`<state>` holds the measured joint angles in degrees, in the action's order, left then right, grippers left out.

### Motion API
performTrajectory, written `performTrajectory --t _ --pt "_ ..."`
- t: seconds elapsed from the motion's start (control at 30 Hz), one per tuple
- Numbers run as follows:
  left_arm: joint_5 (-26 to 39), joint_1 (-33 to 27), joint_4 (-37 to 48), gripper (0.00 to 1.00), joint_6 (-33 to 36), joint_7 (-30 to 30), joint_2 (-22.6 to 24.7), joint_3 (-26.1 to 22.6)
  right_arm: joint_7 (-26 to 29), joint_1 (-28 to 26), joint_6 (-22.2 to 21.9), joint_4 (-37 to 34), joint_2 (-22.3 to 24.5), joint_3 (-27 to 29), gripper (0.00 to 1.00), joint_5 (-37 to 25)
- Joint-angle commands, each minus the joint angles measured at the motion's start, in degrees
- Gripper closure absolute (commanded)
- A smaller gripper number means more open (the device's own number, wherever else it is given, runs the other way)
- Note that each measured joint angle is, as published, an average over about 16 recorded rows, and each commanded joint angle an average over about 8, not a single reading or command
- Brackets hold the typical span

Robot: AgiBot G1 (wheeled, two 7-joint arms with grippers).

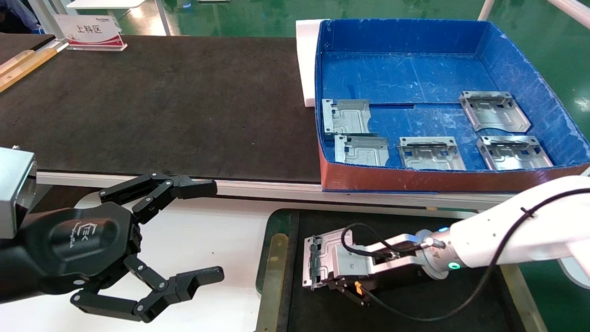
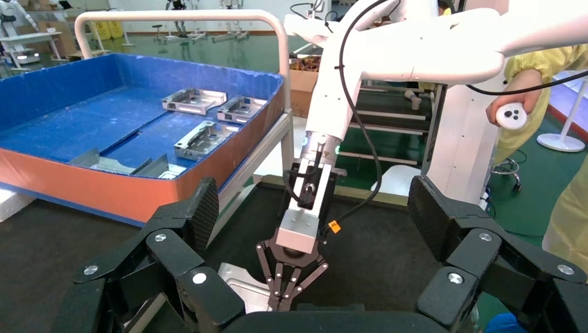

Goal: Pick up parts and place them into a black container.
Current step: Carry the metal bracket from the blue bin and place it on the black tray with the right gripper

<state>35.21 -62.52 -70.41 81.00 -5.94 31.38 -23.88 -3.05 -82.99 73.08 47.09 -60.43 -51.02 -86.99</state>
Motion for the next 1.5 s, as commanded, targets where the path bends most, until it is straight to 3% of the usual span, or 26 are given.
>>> performTrajectory --t 0.03,0.7,1.4,1.43,1.5 --pt "0.0 0.0 0.0 0.00 0.0 0.0 0.0 0.0 -1.2 -0.4 0.0 -1.7 -0.8 -0.1 1.00 -0.2" --pt "0.0 0.0 0.0 0.00 0.0 0.0 0.0 0.0 -7.2 -2.0 -1.0 -13.6 -5.9 -0.4 1.00 -0.6" --pt "0.0 0.0 0.0 0.00 0.0 0.0 0.0 0.0 -7.0 -1.8 -3.0 -17.3 -6.9 0.0 1.00 -0.3" --pt "0.0 0.0 0.0 0.00 0.0 0.0 0.0 0.0 -7.0 -1.8 -2.9 -17.4 -6.9 0.1 0.98 -0.2" --pt "0.0 0.0 0.0 0.00 0.0 0.0 0.0 0.0 -7.0 -1.8 -2.7 -17.6 -7.0 0.1 0.77 0.0"
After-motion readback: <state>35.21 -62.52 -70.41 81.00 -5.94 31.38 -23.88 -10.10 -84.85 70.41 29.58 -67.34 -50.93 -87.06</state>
